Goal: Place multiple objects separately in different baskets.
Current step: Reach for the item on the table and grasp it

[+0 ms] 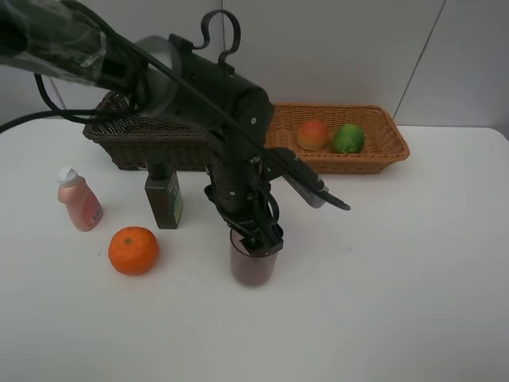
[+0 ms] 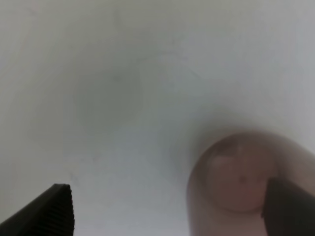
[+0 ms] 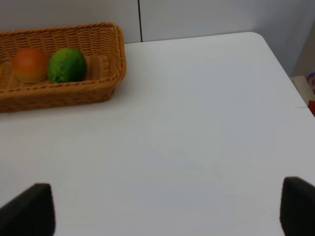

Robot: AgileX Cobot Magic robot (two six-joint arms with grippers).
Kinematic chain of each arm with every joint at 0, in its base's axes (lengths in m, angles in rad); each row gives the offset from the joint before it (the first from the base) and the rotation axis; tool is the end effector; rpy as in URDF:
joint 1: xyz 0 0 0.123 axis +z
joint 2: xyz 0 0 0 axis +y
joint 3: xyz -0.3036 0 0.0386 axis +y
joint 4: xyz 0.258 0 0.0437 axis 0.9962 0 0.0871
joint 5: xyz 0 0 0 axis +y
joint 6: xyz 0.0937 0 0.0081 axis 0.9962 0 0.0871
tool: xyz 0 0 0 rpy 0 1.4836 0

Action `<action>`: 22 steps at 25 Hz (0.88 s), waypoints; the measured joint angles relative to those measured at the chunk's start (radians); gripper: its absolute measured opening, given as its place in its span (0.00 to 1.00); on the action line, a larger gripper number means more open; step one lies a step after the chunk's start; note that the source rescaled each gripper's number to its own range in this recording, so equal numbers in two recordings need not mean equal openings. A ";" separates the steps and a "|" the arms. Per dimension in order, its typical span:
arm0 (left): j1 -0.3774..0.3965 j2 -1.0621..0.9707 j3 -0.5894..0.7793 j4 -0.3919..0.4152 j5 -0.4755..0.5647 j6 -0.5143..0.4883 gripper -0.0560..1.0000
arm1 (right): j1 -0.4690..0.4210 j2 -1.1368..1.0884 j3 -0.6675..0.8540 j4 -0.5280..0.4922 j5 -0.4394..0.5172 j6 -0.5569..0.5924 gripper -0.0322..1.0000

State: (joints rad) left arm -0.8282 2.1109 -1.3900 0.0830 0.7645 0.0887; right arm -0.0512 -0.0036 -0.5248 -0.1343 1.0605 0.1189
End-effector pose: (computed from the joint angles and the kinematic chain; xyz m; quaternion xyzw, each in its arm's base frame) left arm 0.2934 -0.3117 0.1336 0.4651 0.8805 -0.0020 0.0916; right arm -0.0191 -0.0100 0.2884 0.0752 0.8404 -0.0489 0.5344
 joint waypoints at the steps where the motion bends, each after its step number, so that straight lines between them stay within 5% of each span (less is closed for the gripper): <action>1: 0.000 0.000 0.000 0.000 0.000 0.000 0.99 | 0.000 0.000 0.000 0.000 0.000 0.000 0.97; 6: 0.000 0.000 0.000 -0.001 0.000 0.000 0.81 | 0.000 0.000 0.000 0.000 0.000 0.000 0.97; 15: 0.000 0.000 0.000 -0.007 0.000 0.000 0.15 | 0.000 0.000 0.000 0.000 0.000 0.000 0.97; 18: 0.000 0.000 0.000 -0.011 0.000 0.000 0.06 | 0.000 0.000 0.000 0.000 0.000 0.000 0.97; 22: 0.000 0.000 0.000 -0.012 0.000 0.000 0.05 | 0.000 0.000 0.000 0.000 0.000 0.000 0.97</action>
State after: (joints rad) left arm -0.8282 2.1109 -1.3900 0.0710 0.7645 0.0887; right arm -0.0512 -0.0036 -0.5248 -0.1343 1.0605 0.1189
